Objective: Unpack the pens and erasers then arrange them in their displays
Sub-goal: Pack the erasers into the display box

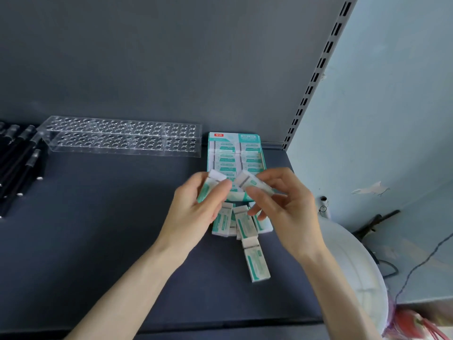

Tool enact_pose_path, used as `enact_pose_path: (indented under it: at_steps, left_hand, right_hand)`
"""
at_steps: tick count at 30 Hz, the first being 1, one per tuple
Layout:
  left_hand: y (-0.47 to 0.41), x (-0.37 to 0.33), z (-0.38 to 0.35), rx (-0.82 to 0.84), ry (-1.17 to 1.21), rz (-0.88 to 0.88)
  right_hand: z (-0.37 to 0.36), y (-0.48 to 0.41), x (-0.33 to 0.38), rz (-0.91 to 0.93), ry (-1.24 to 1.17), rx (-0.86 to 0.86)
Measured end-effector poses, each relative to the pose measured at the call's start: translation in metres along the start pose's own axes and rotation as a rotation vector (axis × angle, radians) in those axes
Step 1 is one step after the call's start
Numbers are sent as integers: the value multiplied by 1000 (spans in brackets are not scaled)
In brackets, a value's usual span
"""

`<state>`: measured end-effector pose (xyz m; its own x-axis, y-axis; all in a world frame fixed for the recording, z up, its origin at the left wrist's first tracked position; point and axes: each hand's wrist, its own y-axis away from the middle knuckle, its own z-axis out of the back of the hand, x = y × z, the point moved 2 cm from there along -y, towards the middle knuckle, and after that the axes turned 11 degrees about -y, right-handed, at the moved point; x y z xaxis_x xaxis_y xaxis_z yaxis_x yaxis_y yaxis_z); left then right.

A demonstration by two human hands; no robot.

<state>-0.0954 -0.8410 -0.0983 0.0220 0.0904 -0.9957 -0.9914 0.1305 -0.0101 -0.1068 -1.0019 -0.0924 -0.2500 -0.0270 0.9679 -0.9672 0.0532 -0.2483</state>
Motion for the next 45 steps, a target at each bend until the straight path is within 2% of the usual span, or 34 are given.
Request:
enact_pose_path:
  at_steps: [2,6,10,13,16,19,26,31,36,40,42,45]
  left_hand:
    - [-10,-5,0,78,59,38]
    - [-30,-5,9,85,137,85]
    - [-46,0,18,83,67,47]
    - [-55,4,26,28,-24,38]
    - [-62,13,34,-103,5,100]
    - [-64,24,35,-238,41,152]
    - [-60,29,28,-304,-77,18]
    - [-59,26,28,-264,40,-25]
    - [-61,27,28,-265,129,23]
    - [-60,25,28,-240,191,30]
    - [-59,24,29,-229,201,5]
    - [-59,21,29,-204,192,-42]
  right_hand:
    - [-6,-8,3,14,7,59]
    - [-13,-24,2,-20,-45,72]
    - [-11,-44,-6,-165,-118,80]
    - [-11,-61,-13,-195,76,58]
    - [-14,-79,-18,-44,411,-9]
    - [-19,-92,-26,44,621,9]
    - [-26,-103,-38,62,632,44]
    - [-26,-103,-43,48,688,54]
    - [-26,-103,-42,57,761,47]
    - [-23,-101,-33,46,647,14]
    - [-21,-94,-27,-34,468,46]
    - [-24,-80,-20,-232,138,182]
